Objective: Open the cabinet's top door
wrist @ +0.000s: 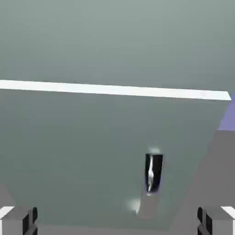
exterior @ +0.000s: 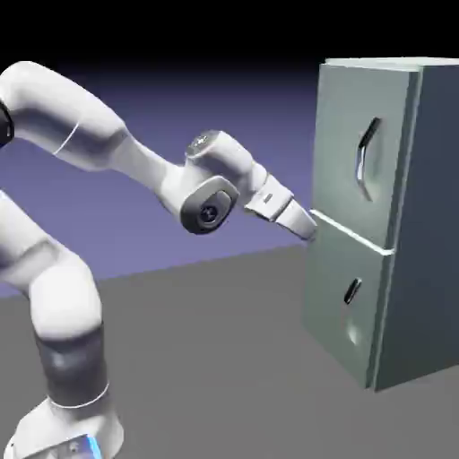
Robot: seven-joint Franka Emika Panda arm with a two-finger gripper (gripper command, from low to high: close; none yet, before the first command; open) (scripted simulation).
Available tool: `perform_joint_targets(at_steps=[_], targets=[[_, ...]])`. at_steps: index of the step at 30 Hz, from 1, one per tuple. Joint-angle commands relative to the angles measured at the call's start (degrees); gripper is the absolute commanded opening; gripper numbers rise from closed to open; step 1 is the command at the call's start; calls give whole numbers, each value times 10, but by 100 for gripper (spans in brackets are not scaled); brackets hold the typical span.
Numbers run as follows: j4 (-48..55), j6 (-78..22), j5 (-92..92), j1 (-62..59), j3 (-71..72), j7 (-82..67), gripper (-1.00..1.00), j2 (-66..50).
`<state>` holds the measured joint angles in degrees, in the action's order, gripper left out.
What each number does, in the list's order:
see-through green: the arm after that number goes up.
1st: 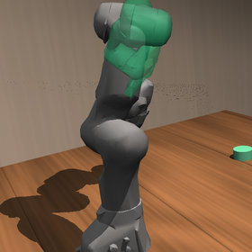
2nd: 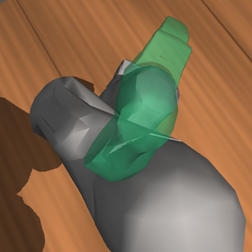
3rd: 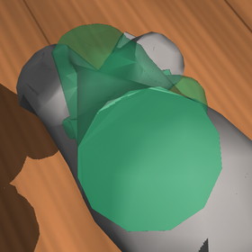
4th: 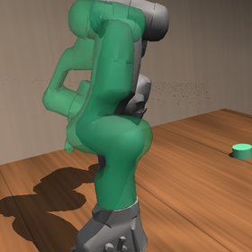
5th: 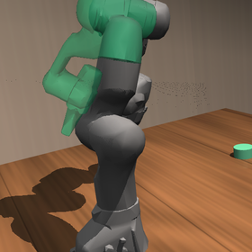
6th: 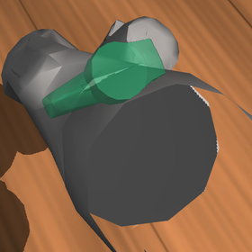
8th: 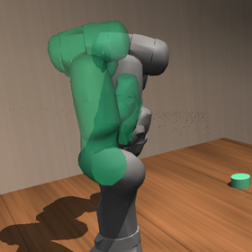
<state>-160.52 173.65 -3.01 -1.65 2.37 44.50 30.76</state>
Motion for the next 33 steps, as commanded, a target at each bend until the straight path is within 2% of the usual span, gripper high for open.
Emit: perform_joint_targets(at_steps=[1, 33], targets=[[4, -3, -25, -19, 20, 17, 0, -16], [130, -97, -822, -640, 650, 560, 0, -519]])
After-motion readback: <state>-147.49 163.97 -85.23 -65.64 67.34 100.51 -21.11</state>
